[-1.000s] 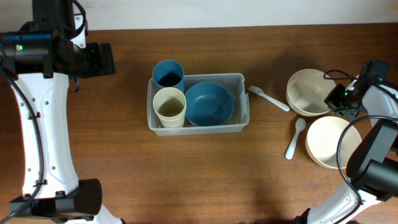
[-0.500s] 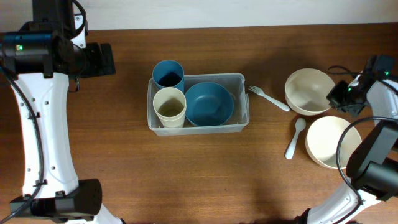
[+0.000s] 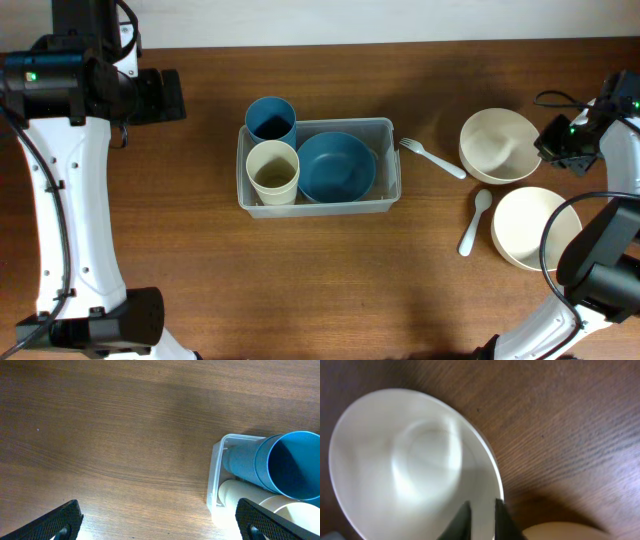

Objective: Pack container
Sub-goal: 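Move the right gripper to the upper cream bowl and grasp its rim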

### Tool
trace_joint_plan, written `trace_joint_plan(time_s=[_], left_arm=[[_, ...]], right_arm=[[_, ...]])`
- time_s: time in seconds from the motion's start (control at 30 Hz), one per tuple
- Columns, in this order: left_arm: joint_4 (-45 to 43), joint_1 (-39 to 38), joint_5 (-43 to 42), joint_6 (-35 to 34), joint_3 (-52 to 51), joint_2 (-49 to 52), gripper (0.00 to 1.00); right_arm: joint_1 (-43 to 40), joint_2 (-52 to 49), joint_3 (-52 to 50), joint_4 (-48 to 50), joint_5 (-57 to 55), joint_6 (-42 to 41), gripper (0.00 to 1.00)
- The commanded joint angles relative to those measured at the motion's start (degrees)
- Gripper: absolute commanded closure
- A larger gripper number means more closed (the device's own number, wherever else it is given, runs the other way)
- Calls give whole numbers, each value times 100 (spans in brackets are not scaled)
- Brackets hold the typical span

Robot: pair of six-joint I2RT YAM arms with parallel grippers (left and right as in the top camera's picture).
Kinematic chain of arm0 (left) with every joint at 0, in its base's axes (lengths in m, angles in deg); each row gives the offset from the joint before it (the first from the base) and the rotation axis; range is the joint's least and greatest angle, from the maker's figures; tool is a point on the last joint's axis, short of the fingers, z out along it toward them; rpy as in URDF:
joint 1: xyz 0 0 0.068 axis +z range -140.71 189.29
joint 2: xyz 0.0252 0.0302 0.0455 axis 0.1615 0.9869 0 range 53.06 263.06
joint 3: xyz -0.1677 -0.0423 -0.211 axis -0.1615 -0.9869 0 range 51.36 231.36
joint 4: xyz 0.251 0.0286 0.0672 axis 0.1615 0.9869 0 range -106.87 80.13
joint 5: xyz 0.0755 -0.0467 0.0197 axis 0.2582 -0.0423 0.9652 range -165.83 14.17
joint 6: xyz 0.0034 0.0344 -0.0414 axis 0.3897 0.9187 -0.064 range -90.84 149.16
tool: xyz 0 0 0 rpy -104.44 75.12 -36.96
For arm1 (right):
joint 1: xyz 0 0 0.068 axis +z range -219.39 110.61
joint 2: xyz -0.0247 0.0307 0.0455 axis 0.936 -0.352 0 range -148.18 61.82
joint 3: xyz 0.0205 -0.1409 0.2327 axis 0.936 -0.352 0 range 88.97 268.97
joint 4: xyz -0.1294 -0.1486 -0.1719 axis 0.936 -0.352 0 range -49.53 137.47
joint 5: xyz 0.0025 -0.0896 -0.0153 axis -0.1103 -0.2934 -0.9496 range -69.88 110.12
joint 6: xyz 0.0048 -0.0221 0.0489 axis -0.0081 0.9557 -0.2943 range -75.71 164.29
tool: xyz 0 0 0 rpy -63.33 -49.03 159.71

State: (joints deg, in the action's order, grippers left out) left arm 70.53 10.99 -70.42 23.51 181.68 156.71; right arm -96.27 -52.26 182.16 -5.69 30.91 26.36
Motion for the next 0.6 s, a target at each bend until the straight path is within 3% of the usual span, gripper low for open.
trace_joint_plan(time_s=[0.0,0.13,0.57], left_arm=[[2,24,59,-35,-7,-11,0],[2,24,59,-33,-7,-11,0],[2,24,59,-33,-7,-11,0]], right_arm=[[-24,-70,57,-17,-101,50,74],[-24,-74,57,-15,-184,72,66],[-15,-824,-378,415,-195,72,66]])
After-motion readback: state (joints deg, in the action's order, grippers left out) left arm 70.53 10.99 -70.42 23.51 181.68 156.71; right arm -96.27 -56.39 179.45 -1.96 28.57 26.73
